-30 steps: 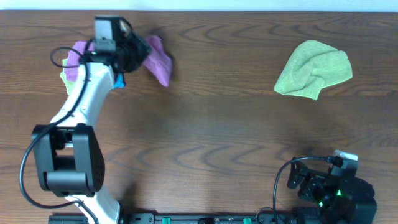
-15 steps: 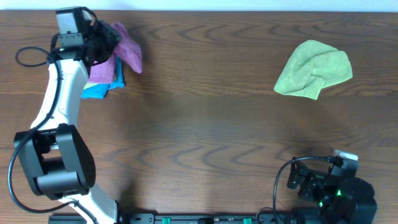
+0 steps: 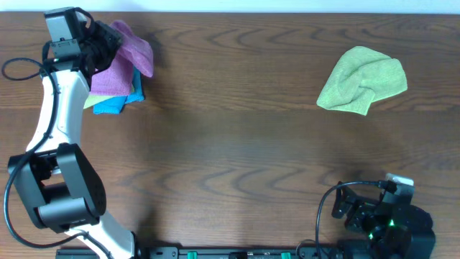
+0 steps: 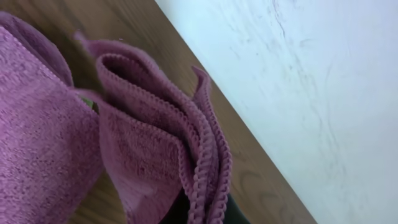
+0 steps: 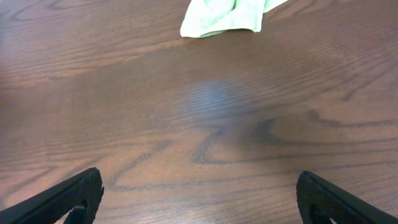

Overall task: Fold the cloth
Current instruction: 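Carry the pink cloth left and lower it onto the cloth stack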

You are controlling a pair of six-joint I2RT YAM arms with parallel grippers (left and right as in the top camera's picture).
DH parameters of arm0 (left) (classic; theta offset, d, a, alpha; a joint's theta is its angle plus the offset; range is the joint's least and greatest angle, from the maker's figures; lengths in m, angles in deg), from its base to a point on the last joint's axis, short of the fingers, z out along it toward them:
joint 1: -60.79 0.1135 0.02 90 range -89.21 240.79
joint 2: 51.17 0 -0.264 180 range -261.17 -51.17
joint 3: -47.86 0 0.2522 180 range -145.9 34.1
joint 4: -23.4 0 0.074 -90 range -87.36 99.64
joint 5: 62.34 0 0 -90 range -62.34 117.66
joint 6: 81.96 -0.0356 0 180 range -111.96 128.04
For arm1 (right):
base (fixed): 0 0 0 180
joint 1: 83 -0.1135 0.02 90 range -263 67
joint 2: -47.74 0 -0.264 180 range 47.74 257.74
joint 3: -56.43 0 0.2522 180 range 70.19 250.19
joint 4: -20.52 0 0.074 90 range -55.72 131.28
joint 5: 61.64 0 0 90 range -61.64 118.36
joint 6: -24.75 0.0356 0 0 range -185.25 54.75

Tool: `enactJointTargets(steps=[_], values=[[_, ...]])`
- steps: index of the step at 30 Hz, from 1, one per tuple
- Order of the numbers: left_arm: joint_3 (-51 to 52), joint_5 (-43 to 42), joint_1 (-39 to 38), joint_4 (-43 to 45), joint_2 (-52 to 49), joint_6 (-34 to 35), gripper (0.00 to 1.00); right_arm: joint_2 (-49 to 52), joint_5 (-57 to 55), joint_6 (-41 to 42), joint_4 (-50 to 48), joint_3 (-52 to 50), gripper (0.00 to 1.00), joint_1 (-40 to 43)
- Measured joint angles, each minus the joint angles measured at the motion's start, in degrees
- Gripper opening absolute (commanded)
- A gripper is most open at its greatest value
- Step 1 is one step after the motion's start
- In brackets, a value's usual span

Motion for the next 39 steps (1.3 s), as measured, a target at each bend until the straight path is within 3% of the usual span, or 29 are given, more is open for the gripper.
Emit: enactJointTargets(steps=[12,39], values=[[-1.81,0.00,2.64,-0.52,0.00,-0.46,0.06,0.00,0.00,0.00,0.00,0.00,0.99,0.00],[-1.84,8.55,6.21,-15.04,0.00,-4.70,0.06,0.00,0.00,0.00,0.00,0.00,0.99,0.00]])
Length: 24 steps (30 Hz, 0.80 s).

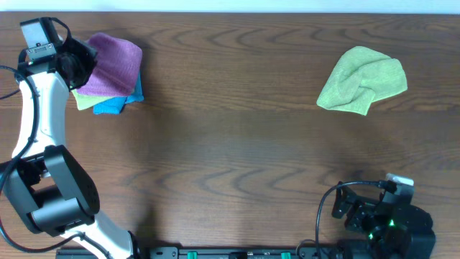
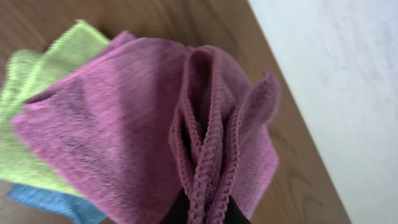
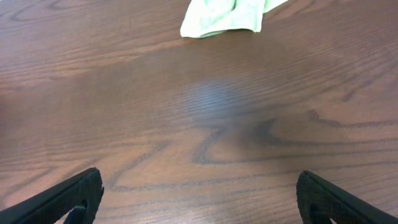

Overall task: Fold the cloth
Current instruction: 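Carry the pink cloth left and lower it onto the cloth stack, then open the left gripper to release the pink cloth on the stack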

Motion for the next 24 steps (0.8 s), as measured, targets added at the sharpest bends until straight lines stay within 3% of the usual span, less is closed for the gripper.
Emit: enactJointTargets(steps=[17,19,21,24], values=[[0.00,12.13,0.85,-4.15,0.00,0.00,0.06,0.00,0.00,0.00,0.00,0.00,0.99,0.00],[0.00,12.87,1.20,-4.39,0.00,-0.09,0.12,0.00,0.00,0.00,0.00,0.00,0.99,0.00],[0.00,13.60,1.55,-4.52,0.00,-0.52,0.26,0.00,0.00,0.00,0.00,0.00,0.99,0.00],[0.00,14.05,1.95,-4.70,0.00,-0.83,0.40,0.00,0.00,0.00,0.00,0.00,0.99,0.00]])
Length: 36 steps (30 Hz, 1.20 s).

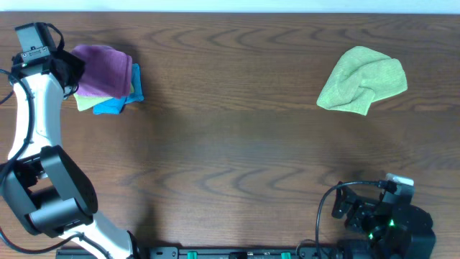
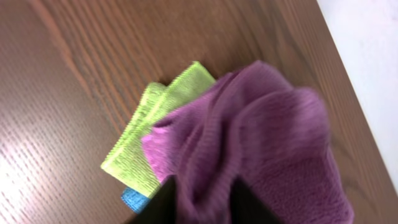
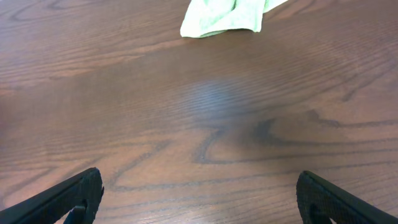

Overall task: Fold the cloth
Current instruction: 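Open the left gripper to release the pink cloth on the stack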

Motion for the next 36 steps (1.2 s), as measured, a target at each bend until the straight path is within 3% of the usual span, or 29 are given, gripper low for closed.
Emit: enactJointTargets(steps=[2,4,5,22,36], values=[[0.00,0.20,0.17,-0.04,0.00,-0.22,0.58,0.00,0.00,0.00,0.00,0.00,0.99,0.00],[0.00,0.42,0.22,-0.02,0.00,-0.26,0.92,0.00,0.00,0.00,0.00,0.00,0.99,0.00],[0.00,0.44,0.22,-0.04,0.00,-0.48,0.97,0.00,0.00,0.00,0.00,0.00,0.99,0.00],[0.00,-3.39,0.22,-0.07,0.98,-3.32,0.95,0.00,0.00,0.00,0.00,0.00,0.99,0.00],[-0.48,-23.41,-1.14,-1.11,27.43,-12.00,0.95,0.00,0.00,0.00,0.00,0.00,0.99,0.00]])
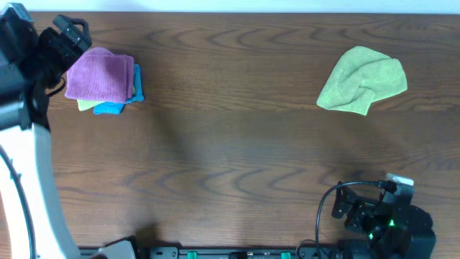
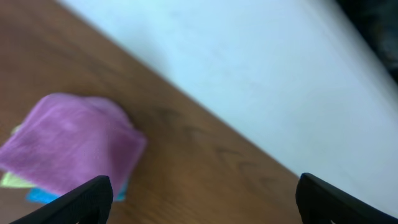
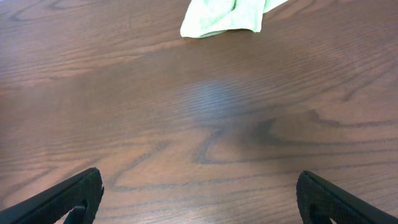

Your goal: Fold the cloth

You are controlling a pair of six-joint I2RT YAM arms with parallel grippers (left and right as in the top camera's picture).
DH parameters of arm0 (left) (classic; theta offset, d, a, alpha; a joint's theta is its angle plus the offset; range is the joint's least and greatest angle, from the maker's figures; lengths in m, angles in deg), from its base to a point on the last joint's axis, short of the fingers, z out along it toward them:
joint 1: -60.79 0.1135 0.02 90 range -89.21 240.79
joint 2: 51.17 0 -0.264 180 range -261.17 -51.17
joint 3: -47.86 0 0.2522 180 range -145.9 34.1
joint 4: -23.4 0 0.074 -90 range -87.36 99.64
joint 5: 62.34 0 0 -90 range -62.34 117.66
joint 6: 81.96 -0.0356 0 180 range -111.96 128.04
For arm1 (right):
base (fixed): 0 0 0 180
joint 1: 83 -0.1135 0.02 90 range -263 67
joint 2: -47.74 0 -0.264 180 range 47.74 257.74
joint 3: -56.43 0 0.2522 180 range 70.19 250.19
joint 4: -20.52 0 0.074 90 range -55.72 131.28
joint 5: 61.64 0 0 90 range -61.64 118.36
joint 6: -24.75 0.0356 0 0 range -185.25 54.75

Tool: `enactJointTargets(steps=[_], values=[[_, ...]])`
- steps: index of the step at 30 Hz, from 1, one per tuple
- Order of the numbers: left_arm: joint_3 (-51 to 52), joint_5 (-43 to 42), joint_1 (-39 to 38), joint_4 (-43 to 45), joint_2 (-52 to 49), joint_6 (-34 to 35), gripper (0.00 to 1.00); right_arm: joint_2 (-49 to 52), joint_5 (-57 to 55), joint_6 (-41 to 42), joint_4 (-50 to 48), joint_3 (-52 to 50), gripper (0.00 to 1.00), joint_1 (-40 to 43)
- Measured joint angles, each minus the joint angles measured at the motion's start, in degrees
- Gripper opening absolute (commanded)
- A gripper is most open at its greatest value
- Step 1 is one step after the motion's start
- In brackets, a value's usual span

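A folded purple cloth [image 1: 99,73] lies on top of a small stack at the far left of the table, over a light-green cloth [image 1: 86,105] and a blue cloth [image 1: 115,107]; the left wrist view shows the purple cloth [image 2: 71,146] too. My left gripper [image 1: 66,37] hovers raised at the stack's left end, open and empty, as the left gripper [image 2: 199,205] shows with fingertips wide apart. A crumpled green cloth [image 1: 361,79] lies at the far right, seen also as the green cloth [image 3: 227,17]. My right gripper [image 3: 199,202] rests open near the front edge.
The dark wooden table [image 1: 230,144] stretches between the stack and the green cloth. A white wall [image 2: 261,74] runs behind the table's far edge. The right arm's base and cables [image 1: 381,212] sit at the front right corner.
My left gripper has let go of the purple cloth and risen away from it, now open. The purple cloth lies flat and folded on the stack. The right arm has not moved.
My left gripper first held the purple cloth bunched above the stack. It then had the cloth spread over the green and blue cloths, then lower and further left. Now the cloth rests folded on the stack and the gripper is open above it.
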Motion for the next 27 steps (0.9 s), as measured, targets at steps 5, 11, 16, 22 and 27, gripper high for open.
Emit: enactJointTargets(steps=[5,11,16,22,27], values=[[-0.09,-3.48,0.02,-3.21,6.27,-0.85,0.95,0.00,0.00,0.00,-0.02,0.00,0.99,0.00],[-0.11,-3.89,-0.98,-10.95,12.13,-5.35,0.96,0.00,0.00,0.00,-0.02,0.00,0.99,0.00],[-0.11,1.40,-5.16,-17.53,18.49,-9.75,0.95,0.00,0.00,0.00,0.00,0.00,0.99,0.00],[7.74,8.31,-8.74,-12.79,26.67,-14.34,0.95,0.00,0.00,0.00,-0.02,-0.04,0.99,0.00],[29.24,10.51,-9.03,1.40,37.16,-16.55,0.95,0.00,-0.02,0.00,-0.02,-0.15,0.99,0.00]])
